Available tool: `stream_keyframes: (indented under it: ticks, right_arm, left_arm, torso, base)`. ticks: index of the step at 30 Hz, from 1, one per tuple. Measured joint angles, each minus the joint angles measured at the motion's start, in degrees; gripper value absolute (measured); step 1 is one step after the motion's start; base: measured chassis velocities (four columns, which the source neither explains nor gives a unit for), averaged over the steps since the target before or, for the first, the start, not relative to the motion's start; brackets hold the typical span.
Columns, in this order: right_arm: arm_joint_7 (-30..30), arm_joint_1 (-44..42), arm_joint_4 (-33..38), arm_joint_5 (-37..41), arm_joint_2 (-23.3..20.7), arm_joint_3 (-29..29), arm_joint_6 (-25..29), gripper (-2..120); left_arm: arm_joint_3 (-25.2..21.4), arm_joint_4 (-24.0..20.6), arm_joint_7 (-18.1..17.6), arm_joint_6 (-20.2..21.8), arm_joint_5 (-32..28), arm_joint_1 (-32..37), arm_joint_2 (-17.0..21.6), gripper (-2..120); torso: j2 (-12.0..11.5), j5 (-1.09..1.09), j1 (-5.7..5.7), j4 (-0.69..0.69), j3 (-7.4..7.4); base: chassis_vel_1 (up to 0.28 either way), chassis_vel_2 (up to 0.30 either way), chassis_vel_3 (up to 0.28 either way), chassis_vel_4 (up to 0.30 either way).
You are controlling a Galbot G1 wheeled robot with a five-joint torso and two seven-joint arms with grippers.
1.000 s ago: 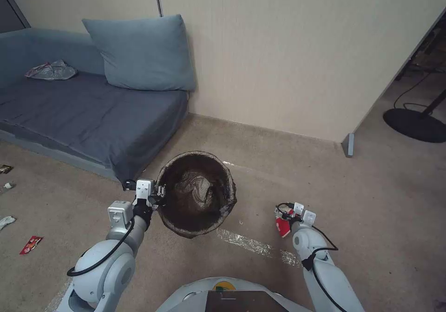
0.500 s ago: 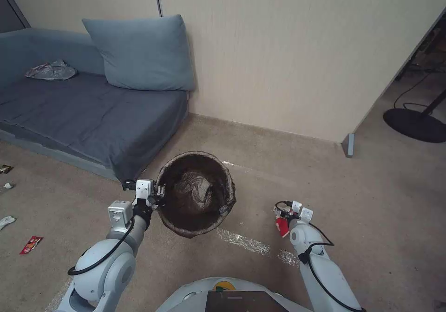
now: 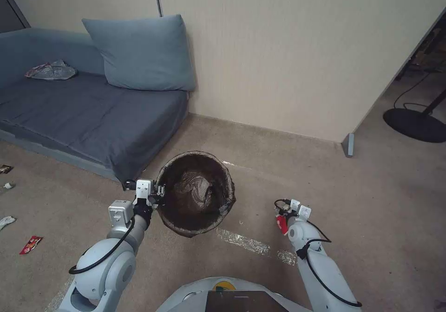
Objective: Pick up the trash bin, then pick up the garbage from the floor and place it into the trash bin.
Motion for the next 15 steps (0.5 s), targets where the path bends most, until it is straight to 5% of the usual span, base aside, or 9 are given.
stream_keyframes:
  ticks: [15]
  right_arm:
    - [0.6, -0.6, 0.0, -0.1, 0.7, 0.3, 1.1, 13]
  left_arm:
    - [-0.1, -0.3, 0.0, 0.0, -0.3, -0.1, 0.4, 2]
  torso:
    - [0.0, 0.0, 0.0, 0.0, 0.0]
  base:
    - [0.0, 0.0, 0.0, 0.0]
